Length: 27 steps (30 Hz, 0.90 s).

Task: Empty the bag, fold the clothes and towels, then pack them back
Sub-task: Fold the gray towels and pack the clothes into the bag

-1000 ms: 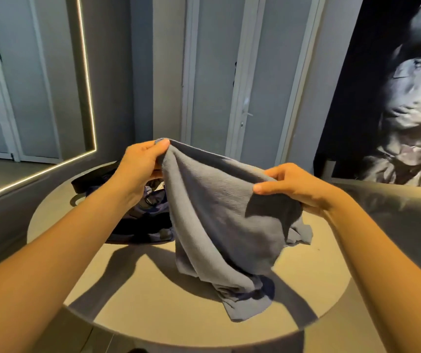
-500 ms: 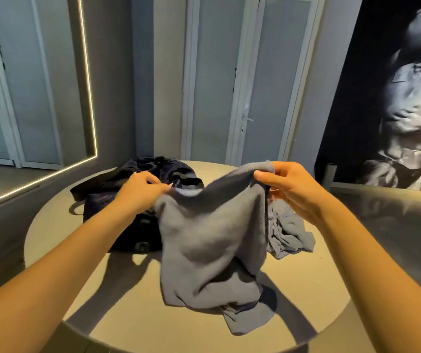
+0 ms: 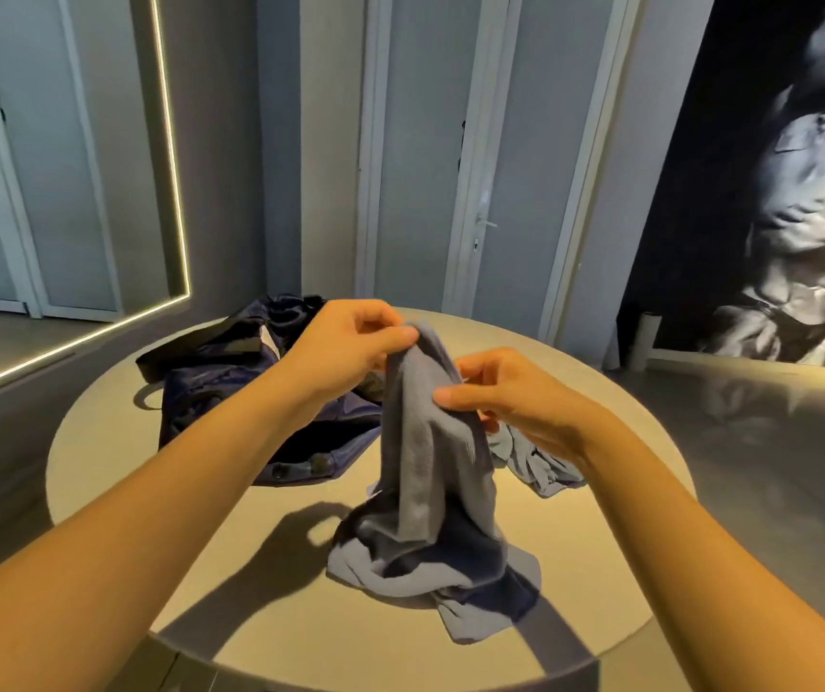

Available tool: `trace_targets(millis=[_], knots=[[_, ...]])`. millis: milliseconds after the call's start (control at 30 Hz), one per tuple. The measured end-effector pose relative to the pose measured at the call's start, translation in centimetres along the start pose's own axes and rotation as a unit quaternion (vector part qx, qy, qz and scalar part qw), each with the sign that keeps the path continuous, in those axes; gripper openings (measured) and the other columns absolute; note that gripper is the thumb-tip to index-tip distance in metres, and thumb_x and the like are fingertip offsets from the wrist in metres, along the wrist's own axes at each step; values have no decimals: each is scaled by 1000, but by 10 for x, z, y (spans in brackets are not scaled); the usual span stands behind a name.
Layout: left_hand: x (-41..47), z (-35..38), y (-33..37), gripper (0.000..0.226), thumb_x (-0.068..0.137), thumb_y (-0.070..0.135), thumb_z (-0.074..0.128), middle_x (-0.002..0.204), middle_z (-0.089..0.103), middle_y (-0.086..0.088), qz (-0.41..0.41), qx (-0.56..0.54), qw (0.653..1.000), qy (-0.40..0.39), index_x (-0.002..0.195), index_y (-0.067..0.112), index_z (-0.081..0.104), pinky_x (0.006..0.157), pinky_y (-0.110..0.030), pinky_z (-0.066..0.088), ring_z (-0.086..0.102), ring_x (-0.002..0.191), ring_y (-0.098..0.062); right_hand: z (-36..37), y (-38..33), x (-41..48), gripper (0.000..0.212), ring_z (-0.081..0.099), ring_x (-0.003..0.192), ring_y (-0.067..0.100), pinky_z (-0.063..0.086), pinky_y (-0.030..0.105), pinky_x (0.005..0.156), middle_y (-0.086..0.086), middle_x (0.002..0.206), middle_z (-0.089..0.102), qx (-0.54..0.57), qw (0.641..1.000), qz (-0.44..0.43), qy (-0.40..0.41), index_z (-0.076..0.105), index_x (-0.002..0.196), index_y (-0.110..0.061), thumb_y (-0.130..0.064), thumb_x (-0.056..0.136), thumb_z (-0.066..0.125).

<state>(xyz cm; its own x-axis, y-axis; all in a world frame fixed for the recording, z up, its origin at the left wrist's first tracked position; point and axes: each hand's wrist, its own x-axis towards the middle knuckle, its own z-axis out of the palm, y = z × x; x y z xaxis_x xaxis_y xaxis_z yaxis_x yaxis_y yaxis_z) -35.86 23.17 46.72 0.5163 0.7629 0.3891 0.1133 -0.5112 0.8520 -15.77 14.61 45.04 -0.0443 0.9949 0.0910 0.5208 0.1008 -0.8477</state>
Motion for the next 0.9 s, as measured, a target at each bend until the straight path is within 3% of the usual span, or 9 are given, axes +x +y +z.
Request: trace_targets(millis=[67, 133, 300, 367, 433, 533, 600, 767, 900], knots=[[5, -7, -3, 18, 101, 19, 62, 91, 69, -17, -49, -46, 994, 82, 100, 3, 71, 65, -24, 58, 65, 75, -12, 3, 16, -2, 27, 58, 73, 19, 44, 17, 59, 12, 88, 70, -12, 1000, 11, -25, 76, 103, -7, -32, 92, 72], [10, -19, -7, 19, 102, 20, 60, 96, 69, -15, -90, -89, 981, 145, 101, 4, 71, 73, -33, 57, 64, 84, -20, 1, 34, -5, 25, 48, 69, 22, 40, 20, 56, 14, 82, 64, -3, 998, 32, -59, 76, 98, -4, -28, 91, 74], [20, -46, -20, 13, 99, 15, 58, 93, 68, -9, -140, -155, 947, 245, 89, 13, 67, 67, -29, 59, 65, 84, -20, -11, 74, -14, 24, 44, 62, 16, 39, 24, 57, 14, 76, 56, -58, 985, 105, -126, 74, 90, -5, -28, 91, 75], [21, -50, -26, 15, 99, 16, 58, 91, 67, -8, -161, -161, 930, 289, 86, 16, 65, 76, -37, 58, 64, 84, -22, -19, 83, -14, 35, 47, 63, 20, 40, 30, 59, 18, 76, 56, -54, 987, 118, -97, 72, 91, -3, -38, 87, 78], [17, -49, -31, 14, 99, 21, 59, 86, 65, -5, -174, -143, 927, 300, 88, 18, 66, 70, -33, 52, 60, 78, -20, -31, 73, -11, 38, 55, 66, 23, 47, 30, 62, 23, 77, 59, -1, 993, 116, -7, 69, 89, -1, -38, 85, 77], [12, -41, -32, 11, 98, 24, 65, 87, 68, -9, -135, -93, 952, 259, 92, 16, 70, 70, -34, 53, 59, 79, -20, -51, 28, -2, 31, 57, 66, 25, 51, 35, 67, 15, 75, 64, 1, 992, 14, 129, 69, 90, 1, -30, 94, 71], [11, -35, -21, 10, 96, 19, 68, 92, 71, -12, -81, -72, 966, 235, 99, 10, 71, 73, -34, 56, 62, 82, -20, -55, -16, 4, 31, 51, 62, 25, 47, 33, 58, 8, 71, 61, -5, 984, -79, 161, 68, 93, 7, -23, 97, 68], [5, -21, 22, 33, 97, 11, 67, 103, 70, -25, 34, -85, 996, -2, 128, 21, 63, 84, -40, 59, 71, 92, -27, -43, -85, 9, 26, 60, 63, 14, 51, 23, 54, 15, 85, 70, -174, 970, -161, 54, 74, 104, -3, -26, 99, 64], [5, -17, 28, 14, 98, 17, 64, 96, 78, 0, 27, -14, 996, -85, 108, 22, 73, 76, -22, 59, 74, 90, -12, -33, -87, 15, 27, 61, 57, 9, 47, 16, 50, 9, 83, 71, -210, 967, -137, 47, 75, 104, -4, -29, 97, 66]])
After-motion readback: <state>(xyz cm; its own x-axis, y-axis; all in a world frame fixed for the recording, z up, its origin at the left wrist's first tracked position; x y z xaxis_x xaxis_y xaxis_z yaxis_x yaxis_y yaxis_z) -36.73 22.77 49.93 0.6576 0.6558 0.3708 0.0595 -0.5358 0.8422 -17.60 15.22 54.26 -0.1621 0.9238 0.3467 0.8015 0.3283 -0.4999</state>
